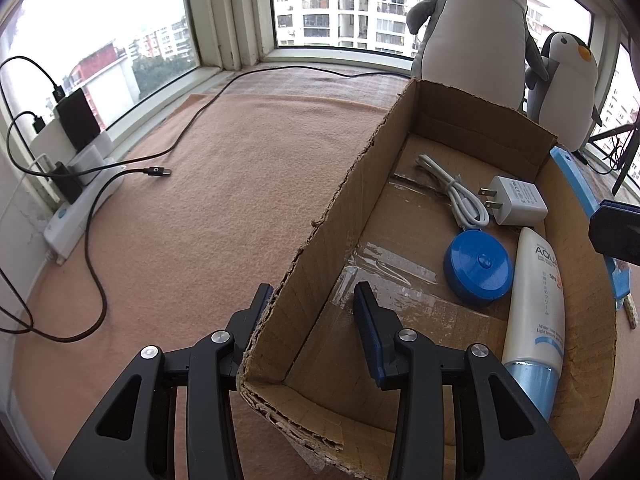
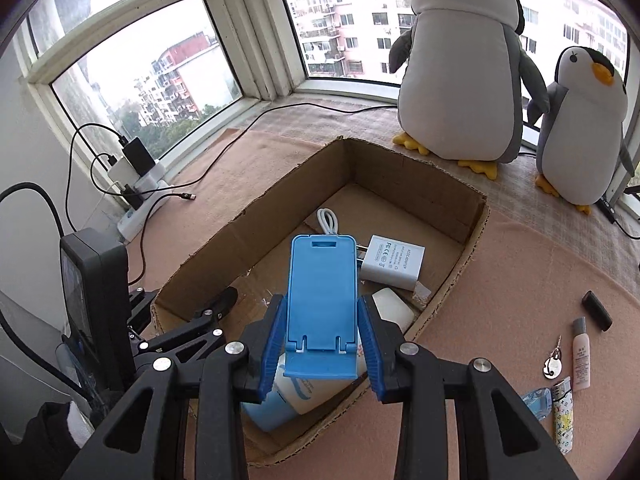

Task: Organize rigid objects
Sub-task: 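Carry the phone stand into the box with the right gripper, then open the right gripper and move it to the patterned lighter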

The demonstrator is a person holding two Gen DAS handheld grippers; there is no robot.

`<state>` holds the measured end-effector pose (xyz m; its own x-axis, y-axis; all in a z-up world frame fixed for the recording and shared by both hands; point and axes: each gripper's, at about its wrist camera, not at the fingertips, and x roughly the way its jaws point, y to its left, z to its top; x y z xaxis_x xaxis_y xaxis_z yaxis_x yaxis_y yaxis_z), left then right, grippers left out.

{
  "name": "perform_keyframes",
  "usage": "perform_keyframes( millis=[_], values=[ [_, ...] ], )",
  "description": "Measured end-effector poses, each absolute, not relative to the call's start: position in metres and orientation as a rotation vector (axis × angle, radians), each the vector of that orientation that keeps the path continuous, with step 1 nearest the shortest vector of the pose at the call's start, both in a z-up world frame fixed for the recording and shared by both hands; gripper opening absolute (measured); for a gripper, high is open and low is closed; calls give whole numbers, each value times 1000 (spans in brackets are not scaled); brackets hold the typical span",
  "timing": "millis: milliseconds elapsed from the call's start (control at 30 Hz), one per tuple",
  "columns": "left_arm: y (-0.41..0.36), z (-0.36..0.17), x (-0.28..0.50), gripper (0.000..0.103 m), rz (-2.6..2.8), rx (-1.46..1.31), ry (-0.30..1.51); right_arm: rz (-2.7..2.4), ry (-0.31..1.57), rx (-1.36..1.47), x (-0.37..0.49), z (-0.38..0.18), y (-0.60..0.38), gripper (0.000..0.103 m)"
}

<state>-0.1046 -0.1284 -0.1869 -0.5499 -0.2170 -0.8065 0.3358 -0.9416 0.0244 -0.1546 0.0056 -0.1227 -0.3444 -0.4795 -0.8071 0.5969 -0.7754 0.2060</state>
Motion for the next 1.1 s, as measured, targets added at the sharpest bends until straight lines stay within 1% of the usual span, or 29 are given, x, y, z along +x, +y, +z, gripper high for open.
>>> perform_keyframes(
  millis=[167,200,233,267,333,367,700,1100],
  values=[
    [-129,-187,-104,39,-2512,1280,191,-2117,175,1233,-154,-128,0,33],
    [-129,-187,-104,39,-2512,1280,191,-2120,180,1226,-153,-128,-1,35],
    [-129,-187,-105,39,-2512,1280,191,-2123,184,1220,-153,-128,-2,44],
    [-129,-187,-104,39,-2512,1280,191,-2128,180,1211,-153,-127,-2,55],
    [-129,-187,-104,39,-2512,1280,192,-2144,169,1192,-152,-124,0,66],
    [-129,-187,-104,39,-2512,1279,191,-2151,164,1185,-152,-123,1,69],
    [-129,-187,-105,39,-2513,1280,193,-2174,129,1180,-154,-123,10,70],
    [-129,-187,-105,39,-2513,1279,193,-2206,132,1133,-143,-118,32,70]
  ],
)
